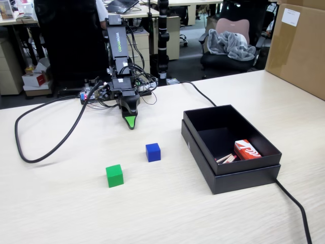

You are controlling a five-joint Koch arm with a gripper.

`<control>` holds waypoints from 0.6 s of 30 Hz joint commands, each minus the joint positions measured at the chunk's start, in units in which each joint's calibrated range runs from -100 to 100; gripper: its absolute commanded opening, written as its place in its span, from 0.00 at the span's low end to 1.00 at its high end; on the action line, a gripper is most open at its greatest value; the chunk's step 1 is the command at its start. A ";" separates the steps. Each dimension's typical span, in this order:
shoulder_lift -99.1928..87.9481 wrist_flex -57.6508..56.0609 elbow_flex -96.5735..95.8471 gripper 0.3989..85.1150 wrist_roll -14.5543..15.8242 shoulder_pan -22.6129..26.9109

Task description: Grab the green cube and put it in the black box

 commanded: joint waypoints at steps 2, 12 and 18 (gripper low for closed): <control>1.30 0.33 -0.20 0.57 -0.05 0.00; -5.24 -6.67 -0.47 0.56 0.05 0.44; -5.70 -10.90 2.34 0.56 -0.29 -0.68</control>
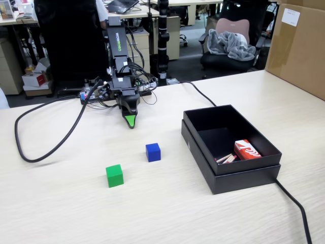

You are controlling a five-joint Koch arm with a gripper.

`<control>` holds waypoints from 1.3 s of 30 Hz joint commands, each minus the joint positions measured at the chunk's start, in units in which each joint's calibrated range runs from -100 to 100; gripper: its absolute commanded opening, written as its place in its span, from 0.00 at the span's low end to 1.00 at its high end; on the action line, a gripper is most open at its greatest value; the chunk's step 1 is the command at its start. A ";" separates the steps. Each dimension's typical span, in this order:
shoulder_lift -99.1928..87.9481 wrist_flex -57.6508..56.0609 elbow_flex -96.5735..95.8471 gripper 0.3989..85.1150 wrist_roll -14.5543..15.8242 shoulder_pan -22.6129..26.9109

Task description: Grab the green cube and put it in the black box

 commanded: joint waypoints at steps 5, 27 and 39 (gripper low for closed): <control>0.13 -19.18 14.57 0.56 -0.10 -1.95; 62.43 -51.84 85.38 0.56 -5.57 -6.20; 86.53 -51.84 100.70 0.56 -8.99 -6.35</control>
